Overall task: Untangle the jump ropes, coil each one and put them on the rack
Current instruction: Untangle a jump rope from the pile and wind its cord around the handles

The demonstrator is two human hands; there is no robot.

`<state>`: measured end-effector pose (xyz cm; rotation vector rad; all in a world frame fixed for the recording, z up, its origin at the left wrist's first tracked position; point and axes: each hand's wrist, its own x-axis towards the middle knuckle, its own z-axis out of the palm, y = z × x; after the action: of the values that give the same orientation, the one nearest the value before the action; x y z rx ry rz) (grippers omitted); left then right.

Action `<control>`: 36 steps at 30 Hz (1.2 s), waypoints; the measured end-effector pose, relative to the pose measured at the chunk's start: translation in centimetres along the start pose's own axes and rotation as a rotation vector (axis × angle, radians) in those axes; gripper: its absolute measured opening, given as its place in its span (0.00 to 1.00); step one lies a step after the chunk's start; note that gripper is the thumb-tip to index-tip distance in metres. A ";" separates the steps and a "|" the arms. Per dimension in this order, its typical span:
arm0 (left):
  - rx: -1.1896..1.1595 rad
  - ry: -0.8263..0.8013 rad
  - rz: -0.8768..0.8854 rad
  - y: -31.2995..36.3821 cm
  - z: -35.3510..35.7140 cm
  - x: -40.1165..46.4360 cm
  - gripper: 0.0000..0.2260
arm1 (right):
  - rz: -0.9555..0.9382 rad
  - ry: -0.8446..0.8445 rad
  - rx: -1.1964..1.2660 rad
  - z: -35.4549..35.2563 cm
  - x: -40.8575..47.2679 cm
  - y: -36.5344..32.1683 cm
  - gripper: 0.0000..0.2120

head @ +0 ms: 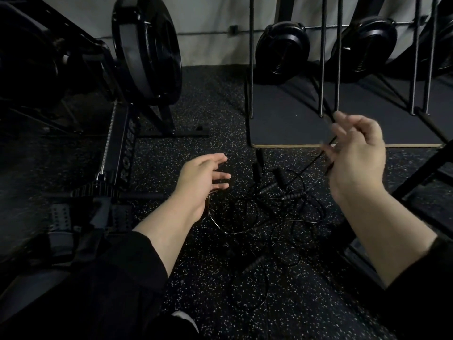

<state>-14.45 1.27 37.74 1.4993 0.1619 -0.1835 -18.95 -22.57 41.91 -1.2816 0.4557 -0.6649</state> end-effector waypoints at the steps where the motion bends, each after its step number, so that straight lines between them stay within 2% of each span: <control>1: 0.025 -0.004 0.004 -0.4 -0.2 0.0 0.16 | -0.067 -0.004 -0.042 0.0 -0.1 -0.2 0.17; 4: 0.051 0.011 0.012 -1.1 -0.5 0.1 0.19 | -0.232 -0.073 -0.155 0.1 0.0 -0.9 0.16; 9: 0.112 0.023 0.018 -0.7 -0.2 0.2 0.16 | -0.250 -0.221 -0.216 0.2 -0.5 -1.1 0.17; 15: 0.439 -0.097 -0.254 -1.6 0.4 0.6 0.11 | -0.367 -0.334 -0.128 1.1 -1.7 -2.6 0.18; 17: 0.610 -0.146 -0.238 -1.8 1.0 0.6 0.15 | -0.386 -0.388 -0.044 2.0 -1.8 -3.4 0.18; 19: 0.715 -0.228 -0.225 -1.8 1.8 0.7 0.23 | -0.378 -0.456 0.126 2.9 -1.5 -4.3 0.19; 21: 0.831 -0.333 -0.154 -1.5 3.1 0.7 0.32 | -0.385 -0.497 0.273 3.6 -1.2 -5.3 0.21; 22: 0.832 -0.358 -0.097 -1.2 3.9 0.7 0.33 | -0.386 -0.510 0.323 3.9 -1.1 -5.8 0.22; 23: 0.795 -0.355 -0.028 -0.8 4.6 0.8 0.30 | -0.383 -0.514 0.358 4.0 -1.2 -6.2 0.23; 25: 0.679 -0.246 0.047 0.1 5.7 1.4 0.16 | -0.369 -0.511 0.384 4.2 -1.2 -6.8 0.23; 26: 0.609 -0.181 0.064 0.6 6.0 1.9 0.14 | -0.370 -0.505 0.368 4.1 -1.1 -6.9 0.22; 28: 0.520 -0.105 0.165 1.4 6.1 2.6 0.12 | -0.370 -0.445 0.260 3.4 -0.7 -6.8 0.19; 30: 0.456 -0.026 0.347 3.1 6.0 3.0 0.12 | -0.319 -0.294 -0.005 2.5 -0.2 -6.3 0.16; 32: 0.344 0.005 0.494 5.6 6.0 2.9 0.12 | -0.238 -0.211 -0.391 1.4 0.4 -5.0 0.14; 34: 0.287 -0.029 0.583 8.4 6.4 2.8 0.11 | -0.114 -0.261 -0.871 0.5 1.1 -3.3 0.12; 35: 0.297 -0.048 0.622 9.8 6.6 2.5 0.10 | -0.077 -0.281 -1.120 0.2 0.9 -2.6 0.18; 36: 0.313 -0.063 0.662 10.8 6.9 2.4 0.10 | -0.111 -0.262 -1.259 0.0 0.4 -2.2 0.27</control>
<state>-9.80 -4.96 48.22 1.7752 -0.4321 0.2890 -19.06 -23.19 44.08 -2.5554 0.6082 -0.2353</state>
